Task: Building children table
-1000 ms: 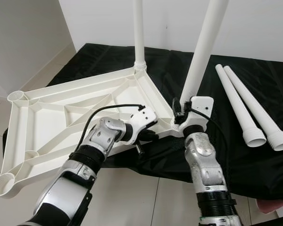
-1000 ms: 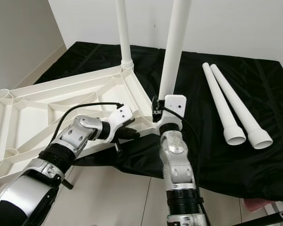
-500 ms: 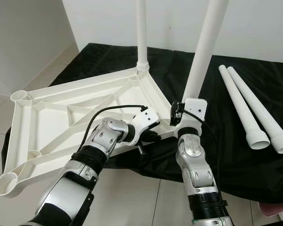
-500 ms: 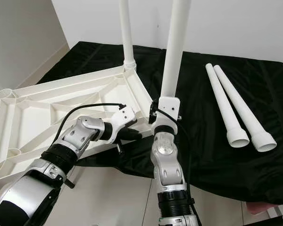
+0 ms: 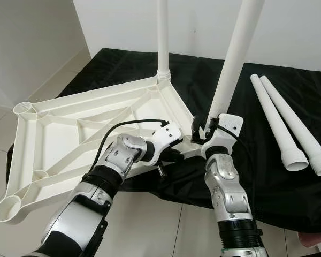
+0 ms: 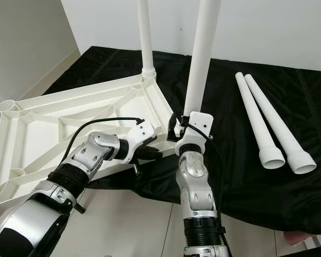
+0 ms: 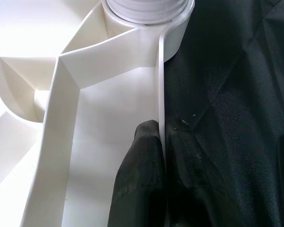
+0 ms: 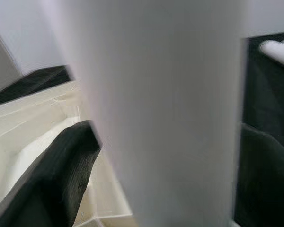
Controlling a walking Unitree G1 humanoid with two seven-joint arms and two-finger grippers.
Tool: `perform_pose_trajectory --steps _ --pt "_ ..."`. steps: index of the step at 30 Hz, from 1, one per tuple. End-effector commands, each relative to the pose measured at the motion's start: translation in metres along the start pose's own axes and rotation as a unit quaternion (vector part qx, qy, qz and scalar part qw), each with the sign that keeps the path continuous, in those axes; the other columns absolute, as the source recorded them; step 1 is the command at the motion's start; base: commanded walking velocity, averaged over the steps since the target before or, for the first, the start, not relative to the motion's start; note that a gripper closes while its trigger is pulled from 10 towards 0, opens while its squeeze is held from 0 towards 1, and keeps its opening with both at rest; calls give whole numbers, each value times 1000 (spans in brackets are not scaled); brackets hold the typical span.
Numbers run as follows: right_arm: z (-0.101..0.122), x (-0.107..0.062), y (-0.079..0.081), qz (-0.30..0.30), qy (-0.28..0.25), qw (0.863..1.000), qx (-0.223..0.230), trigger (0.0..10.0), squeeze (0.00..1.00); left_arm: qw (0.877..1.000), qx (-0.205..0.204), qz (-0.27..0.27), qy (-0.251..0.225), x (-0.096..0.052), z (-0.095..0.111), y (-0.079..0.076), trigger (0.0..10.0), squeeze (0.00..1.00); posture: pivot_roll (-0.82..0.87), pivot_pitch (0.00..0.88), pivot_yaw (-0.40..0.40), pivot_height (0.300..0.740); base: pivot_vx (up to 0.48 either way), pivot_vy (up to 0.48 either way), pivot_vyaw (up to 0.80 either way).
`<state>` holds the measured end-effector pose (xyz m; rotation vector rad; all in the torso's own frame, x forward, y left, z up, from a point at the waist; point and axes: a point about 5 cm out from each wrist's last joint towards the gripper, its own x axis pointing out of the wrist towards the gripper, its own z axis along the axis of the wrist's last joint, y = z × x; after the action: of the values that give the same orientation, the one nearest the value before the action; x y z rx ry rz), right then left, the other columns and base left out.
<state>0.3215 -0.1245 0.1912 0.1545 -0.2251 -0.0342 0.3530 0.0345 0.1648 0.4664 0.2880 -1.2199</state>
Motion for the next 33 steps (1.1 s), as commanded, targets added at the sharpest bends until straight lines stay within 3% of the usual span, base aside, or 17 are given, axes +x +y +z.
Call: perform_pose_trajectory --steps 1,3,4,7,9,14,19,26,33 --pt "3 2 0 13 -3 1000 11 10000 0 999 -17 14 30 4 -15 -2 10000 0 -149 101 95 740 0 0 0" --pt "7 7 -14 104 2 995 4 10000 0 999 -17 15 29 4 -14 -2 10000 0 -152 101 93 740 0 0 0" --pt "7 7 -14 104 2 995 4 10000 0 999 -17 15 29 4 -14 -2 10000 0 -152 101 93 740 0 0 0" --pt "11 7 -28 220 2 975 -45 10000 0 999 -17 14 25 4 -13 -3 10000 0 -153 101 88 740 0 0 0" --pt "11 7 -30 235 2 971 -52 10000 0 999 -17 14 25 4 -13 -3 10000 0 -153 101 88 740 0 0 0" --pt "6 10 -47 315 38 945 -78 10000 0 999 -18 13 24 4 -13 -4 10000 0 -153 101 87 740 0 0 0" --pt "1 16 -60 344 61 933 -85 10000 0 999 -18 13 24 4 -14 -4 10000 0 -147 99 86 740 0 0 0" --pt "4 30 -75 337 63 934 -95 10000 0 1000 -16 11 25 4 -14 -5 10000 0 -143 90 87 740 0 0 0" --pt "7 36 -77 346 56 932 -95 10000 0 1000 -15 7 27 5 -15 -7 10000 0 -143 90 87 740 0 0 0"
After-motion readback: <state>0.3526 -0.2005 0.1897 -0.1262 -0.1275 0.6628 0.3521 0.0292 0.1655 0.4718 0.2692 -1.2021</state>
